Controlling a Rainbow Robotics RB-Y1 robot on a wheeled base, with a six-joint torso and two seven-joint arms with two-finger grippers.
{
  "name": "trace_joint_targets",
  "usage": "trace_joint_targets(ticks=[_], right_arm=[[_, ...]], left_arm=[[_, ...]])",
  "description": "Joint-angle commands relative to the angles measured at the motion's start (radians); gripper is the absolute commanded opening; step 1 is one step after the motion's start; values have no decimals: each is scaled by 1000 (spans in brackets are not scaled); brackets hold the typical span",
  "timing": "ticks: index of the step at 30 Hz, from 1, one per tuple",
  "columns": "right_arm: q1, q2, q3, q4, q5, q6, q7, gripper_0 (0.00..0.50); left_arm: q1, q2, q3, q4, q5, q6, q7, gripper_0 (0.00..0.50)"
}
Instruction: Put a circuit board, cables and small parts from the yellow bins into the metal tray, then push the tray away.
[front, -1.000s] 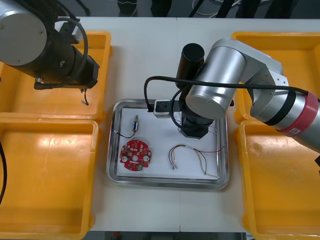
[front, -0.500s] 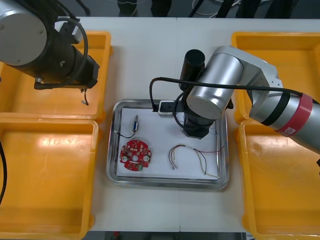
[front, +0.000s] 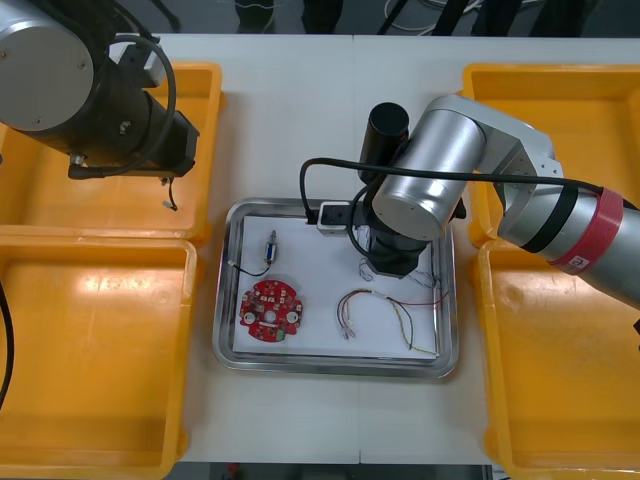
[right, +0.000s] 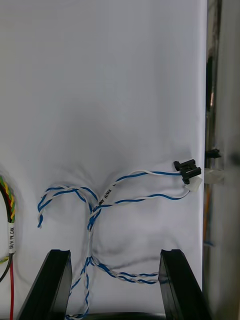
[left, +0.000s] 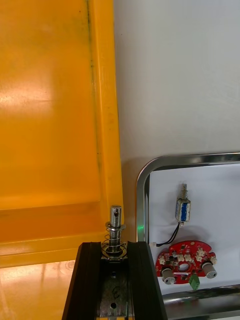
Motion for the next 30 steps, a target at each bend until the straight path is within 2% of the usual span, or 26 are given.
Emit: trace_joint_targets(ticks=[1, 8, 13, 22, 25, 30], right_arm=[[-9, 1, 11, -22, 28, 8, -6, 500], [-9, 1, -30, -59, 28, 74, -6, 500], [-9, 1, -118, -143, 27, 180, -6, 500], [-9, 18, -274, -238, -21, 386, -34, 500], [-9, 22, -334, -269, -24, 386, -49, 500], [-9, 27, -418, -304, -42, 386, -176, 500]], left_arm=[[8, -11, 33, -34, 1, 7, 96, 0], [6, -11, 33, -34, 3, 7, 96, 0], [8, -10, 33, -34, 3, 7, 98, 0], [8, -11, 33, -36, 3, 7, 99, 0], [8, -10, 33, -34, 3, 7, 99, 0], [8, -11, 33, -36, 3, 7, 102, 0]])
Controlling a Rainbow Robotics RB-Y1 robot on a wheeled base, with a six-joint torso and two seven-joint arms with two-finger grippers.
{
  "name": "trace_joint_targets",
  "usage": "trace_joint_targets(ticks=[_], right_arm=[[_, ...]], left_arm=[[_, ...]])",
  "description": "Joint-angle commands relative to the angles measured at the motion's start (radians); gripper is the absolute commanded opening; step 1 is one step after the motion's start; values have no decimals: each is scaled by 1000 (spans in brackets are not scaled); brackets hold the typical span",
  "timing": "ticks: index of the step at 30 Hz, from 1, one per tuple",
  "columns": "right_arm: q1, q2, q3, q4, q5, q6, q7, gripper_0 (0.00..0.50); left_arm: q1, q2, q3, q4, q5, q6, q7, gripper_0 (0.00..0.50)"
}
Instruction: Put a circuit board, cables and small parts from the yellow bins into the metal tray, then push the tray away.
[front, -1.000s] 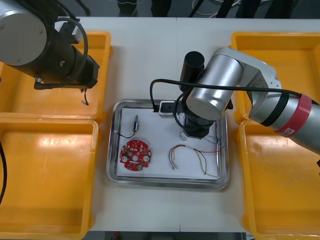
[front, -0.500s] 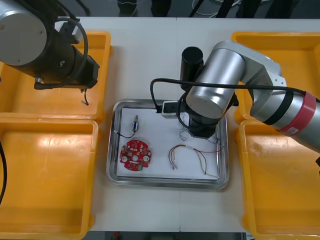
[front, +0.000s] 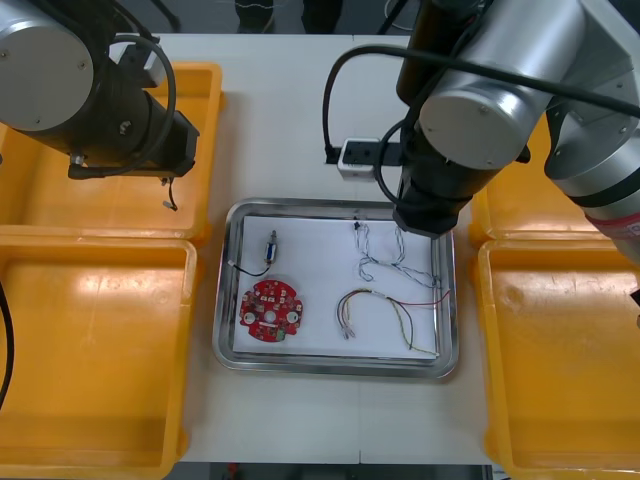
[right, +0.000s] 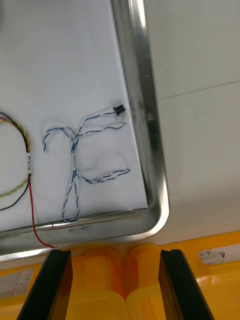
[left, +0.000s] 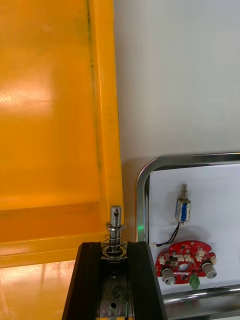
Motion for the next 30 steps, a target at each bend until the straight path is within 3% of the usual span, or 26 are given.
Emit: trace_joint_targets(ticks=[1, 12, 16, 30], right_arm=[[-9, 21, -101, -58, -25, 8, -145, 500], [-7, -8, -230, -99, -41, 8, -455, 500], [59, -41, -316, -138, -52, 8, -553, 500], [289, -185, -554, -227, -61, 8, -606, 500]], left_arm=[[6, -11, 33, -34, 3, 7, 100, 0], [6, -37, 33, -42, 6, 7, 111, 0], [5, -48, 27, -45, 1, 7, 115, 0], [3, -117, -125, -46, -128, -2, 169, 0]])
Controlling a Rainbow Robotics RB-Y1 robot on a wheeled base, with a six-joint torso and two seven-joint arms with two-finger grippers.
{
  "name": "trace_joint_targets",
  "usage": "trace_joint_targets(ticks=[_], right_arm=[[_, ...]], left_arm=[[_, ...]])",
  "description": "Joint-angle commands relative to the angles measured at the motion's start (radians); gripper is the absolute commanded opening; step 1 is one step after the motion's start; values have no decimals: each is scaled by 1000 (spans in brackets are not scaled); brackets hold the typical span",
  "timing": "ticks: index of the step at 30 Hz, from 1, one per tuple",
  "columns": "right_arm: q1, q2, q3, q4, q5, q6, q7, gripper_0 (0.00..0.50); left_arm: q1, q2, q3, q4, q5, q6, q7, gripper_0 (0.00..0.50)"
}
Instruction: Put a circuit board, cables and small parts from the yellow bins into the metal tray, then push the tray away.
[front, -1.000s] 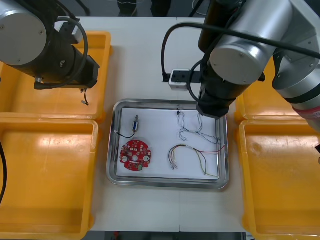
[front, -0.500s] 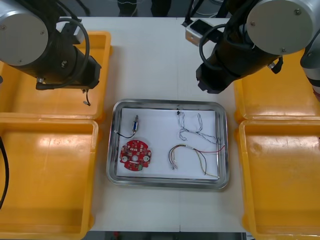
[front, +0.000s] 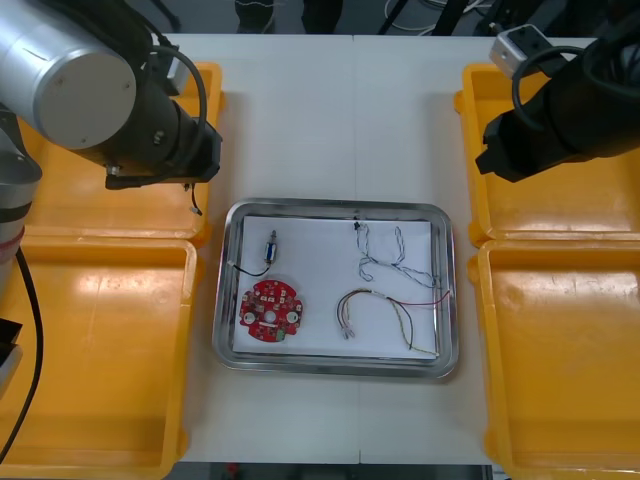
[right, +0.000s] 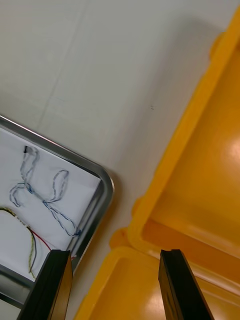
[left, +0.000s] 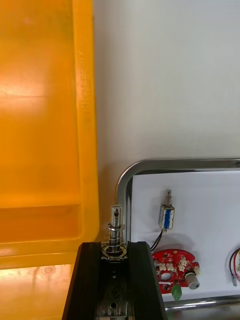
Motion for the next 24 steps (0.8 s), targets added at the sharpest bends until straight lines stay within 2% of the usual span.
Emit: trace_joint_targets(ticks=[1, 6, 14, 24], right_arm=[[82, -64, -108, -52, -1, 3, -25, 500], [170, -79, -197, -70, 6, 3, -34, 500], [308, -94, -298, -87, 13, 3, -34, 500], [475, -110, -381, -96, 7, 3, -36, 500]], left_arm=[[1, -47, -80, -38, -42, -5, 120, 0], [1, -70, -203, -37, -104, -74, 237, 0], [1, -93, -341, 5, -154, -183, 364, 0], [1, -116, -468, 147, -231, -346, 393, 0]])
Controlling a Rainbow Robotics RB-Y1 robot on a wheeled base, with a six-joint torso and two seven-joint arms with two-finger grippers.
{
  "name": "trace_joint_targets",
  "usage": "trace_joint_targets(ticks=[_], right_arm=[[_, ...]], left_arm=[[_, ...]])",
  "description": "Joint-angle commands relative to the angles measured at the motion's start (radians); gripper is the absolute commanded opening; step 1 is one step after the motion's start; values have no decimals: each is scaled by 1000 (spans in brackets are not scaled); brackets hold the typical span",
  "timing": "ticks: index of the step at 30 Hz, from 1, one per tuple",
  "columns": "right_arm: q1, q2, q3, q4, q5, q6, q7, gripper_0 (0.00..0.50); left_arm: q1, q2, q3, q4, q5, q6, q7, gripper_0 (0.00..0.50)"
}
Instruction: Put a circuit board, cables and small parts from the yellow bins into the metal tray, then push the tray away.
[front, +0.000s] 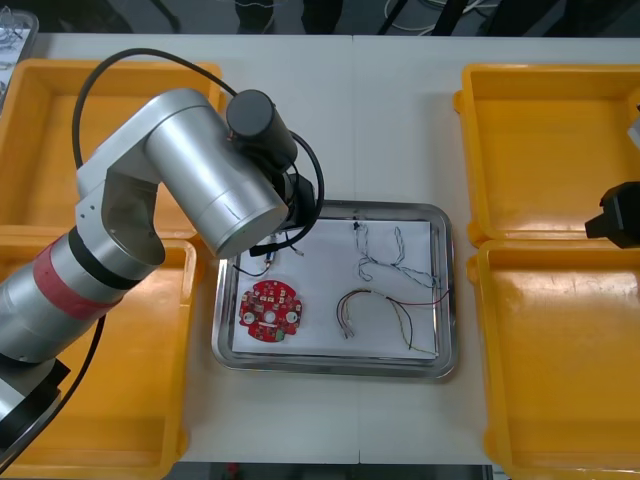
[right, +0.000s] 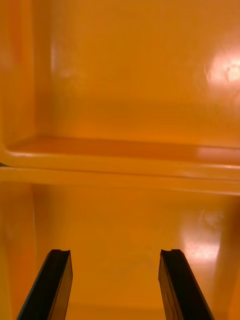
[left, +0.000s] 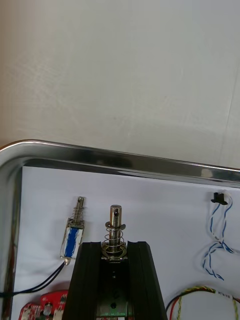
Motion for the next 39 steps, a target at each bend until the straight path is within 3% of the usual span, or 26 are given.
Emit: trace_joint_targets(ticks=[1, 8, 13, 15, 17, 19, 32, 39], right_arm=[[77, -41, -64, -33, 7, 3, -31, 500], [95, -38, -87, -35, 17, 3, -36, 500], [120, 8, -144, -33, 5, 3, -23, 500], [120, 25, -154, -33, 5, 3, -22, 500], [122, 32, -154, -33, 7, 3, -28, 500], [125, 35, -153, -33, 11, 3, -25, 500], [129, 45, -156, -41, 2, 3, -20, 500], [131, 43, -156, -44, -1, 3, -19, 500]], left_arm=[[1, -35, -60, 49, -31, -63, -46, 0], [1, -41, -121, 130, -37, -166, -24, 0], [1, -42, -141, 138, -43, -181, 0, 0], [1, -42, -144, 135, -41, -181, 9, 111], [1, -42, -144, 129, -41, -181, 19, 380], [1, -42, -144, 124, -41, -181, 25, 500], [1, -41, -144, 100, -44, -180, 43, 500], [0, -18, -124, 49, -54, -109, 31, 500]])
